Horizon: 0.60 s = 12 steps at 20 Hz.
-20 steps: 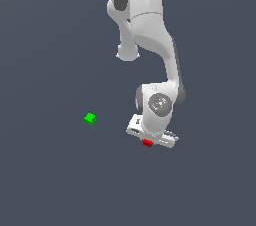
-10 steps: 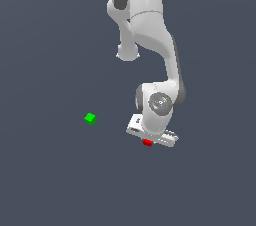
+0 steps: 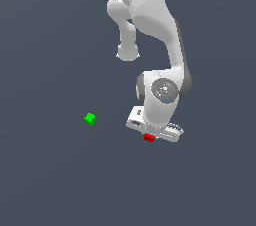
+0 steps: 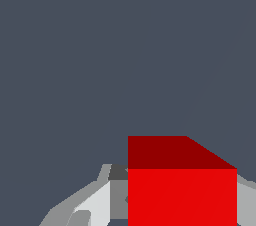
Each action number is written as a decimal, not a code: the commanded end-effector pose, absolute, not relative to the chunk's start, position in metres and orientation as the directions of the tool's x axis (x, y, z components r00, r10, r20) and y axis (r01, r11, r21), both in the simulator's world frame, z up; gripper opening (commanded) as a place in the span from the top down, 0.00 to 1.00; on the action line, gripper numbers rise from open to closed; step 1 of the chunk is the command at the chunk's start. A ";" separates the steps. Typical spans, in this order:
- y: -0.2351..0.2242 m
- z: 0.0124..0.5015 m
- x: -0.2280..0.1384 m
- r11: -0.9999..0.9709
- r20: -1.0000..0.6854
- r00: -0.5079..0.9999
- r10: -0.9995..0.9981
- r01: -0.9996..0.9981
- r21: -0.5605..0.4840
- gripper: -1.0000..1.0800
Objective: Stack the red cube on top of the green cube.
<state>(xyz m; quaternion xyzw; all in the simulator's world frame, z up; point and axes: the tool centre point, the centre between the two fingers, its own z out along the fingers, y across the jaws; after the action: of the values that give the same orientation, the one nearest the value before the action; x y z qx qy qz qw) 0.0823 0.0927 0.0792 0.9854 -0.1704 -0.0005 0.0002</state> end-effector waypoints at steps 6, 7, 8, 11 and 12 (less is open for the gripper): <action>0.093 0.117 0.083 -0.942 0.000 0.942 -0.336 -0.336 0.000 1.00; 0.093 0.119 0.083 -0.942 0.000 0.942 -0.336 -0.336 0.000 1.00; 0.093 0.120 0.083 -0.942 0.000 0.942 -0.336 -0.336 0.000 1.00; 0.093 0.119 0.084 -0.942 0.001 0.942 -0.336 -0.336 0.000 1.00; 0.093 0.119 0.084 -0.942 0.001 0.942 -0.336 -0.336 0.000 1.00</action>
<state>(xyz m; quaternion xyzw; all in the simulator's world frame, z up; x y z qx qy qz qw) 0.0837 0.0928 0.1192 0.9854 -0.1703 0.0005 -0.0002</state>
